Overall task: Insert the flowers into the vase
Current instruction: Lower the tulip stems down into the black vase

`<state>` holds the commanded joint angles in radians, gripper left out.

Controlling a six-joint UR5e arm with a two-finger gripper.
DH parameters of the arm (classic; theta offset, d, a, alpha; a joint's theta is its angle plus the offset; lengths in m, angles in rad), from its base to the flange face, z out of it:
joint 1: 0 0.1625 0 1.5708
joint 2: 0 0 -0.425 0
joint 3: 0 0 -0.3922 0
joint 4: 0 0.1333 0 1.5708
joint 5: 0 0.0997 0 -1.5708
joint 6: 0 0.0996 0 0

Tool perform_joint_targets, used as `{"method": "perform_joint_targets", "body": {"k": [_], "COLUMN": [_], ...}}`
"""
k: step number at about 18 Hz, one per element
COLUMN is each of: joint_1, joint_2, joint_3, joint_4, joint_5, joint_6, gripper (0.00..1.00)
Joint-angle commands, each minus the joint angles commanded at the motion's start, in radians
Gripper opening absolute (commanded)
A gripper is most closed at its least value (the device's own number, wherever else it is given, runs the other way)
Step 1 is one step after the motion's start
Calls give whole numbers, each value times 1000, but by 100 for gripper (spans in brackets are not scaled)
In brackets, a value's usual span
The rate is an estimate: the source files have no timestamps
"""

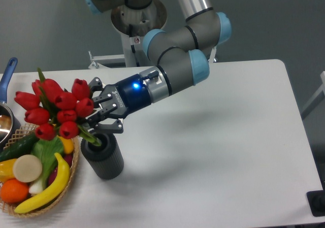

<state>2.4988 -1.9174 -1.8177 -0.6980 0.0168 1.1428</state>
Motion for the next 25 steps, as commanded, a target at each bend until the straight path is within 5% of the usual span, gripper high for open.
{"method": "perform_joint_targets", "body": {"k": [6,25], "joint_1": [2,-3], "joint_2": [-43,-49], "joint_3": [-6,-66], "joint_4": [0,-2], "joint_5": [8,23], "joint_6": [6,54], "gripper": [34,35]}}
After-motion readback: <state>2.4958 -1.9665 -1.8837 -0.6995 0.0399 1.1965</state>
